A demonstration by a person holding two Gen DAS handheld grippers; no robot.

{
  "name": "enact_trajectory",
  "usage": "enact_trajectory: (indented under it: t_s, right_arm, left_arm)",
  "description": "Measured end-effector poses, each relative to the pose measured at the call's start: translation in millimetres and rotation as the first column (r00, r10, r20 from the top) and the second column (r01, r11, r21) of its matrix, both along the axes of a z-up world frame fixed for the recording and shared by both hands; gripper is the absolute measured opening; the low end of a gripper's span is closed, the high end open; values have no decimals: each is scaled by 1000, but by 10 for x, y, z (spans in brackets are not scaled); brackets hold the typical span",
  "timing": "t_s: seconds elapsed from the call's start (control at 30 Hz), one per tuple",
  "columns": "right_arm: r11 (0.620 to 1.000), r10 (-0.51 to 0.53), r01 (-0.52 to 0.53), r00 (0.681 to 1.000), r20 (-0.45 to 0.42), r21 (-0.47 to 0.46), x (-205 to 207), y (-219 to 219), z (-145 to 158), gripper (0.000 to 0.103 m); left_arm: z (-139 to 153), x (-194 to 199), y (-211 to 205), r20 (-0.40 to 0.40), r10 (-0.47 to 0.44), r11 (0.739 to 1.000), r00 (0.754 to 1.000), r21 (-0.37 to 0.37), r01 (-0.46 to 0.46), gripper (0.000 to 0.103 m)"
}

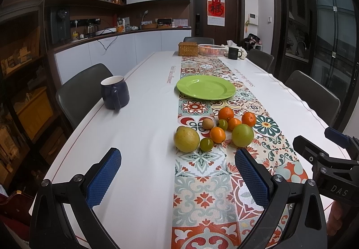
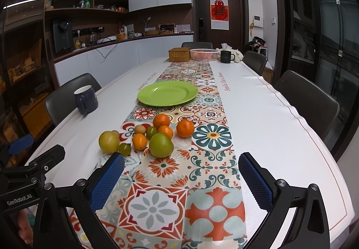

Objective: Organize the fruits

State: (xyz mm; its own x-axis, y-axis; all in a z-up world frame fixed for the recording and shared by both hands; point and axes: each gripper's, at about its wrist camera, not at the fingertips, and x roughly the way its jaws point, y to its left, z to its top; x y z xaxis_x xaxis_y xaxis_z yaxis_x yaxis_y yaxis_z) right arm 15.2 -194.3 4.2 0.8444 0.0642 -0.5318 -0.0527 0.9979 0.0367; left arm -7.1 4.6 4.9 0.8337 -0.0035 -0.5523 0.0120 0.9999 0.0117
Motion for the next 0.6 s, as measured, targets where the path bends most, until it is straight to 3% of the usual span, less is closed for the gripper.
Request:
enact_trajectory:
  t_s: [0.6]
  right_arm:
    - [998, 31, -32, 999, -37, -45, 263, 103, -82, 102]
  left_arm:
    - [-115, 225, 70, -13, 11, 1000, 1000, 23, -11, 103]
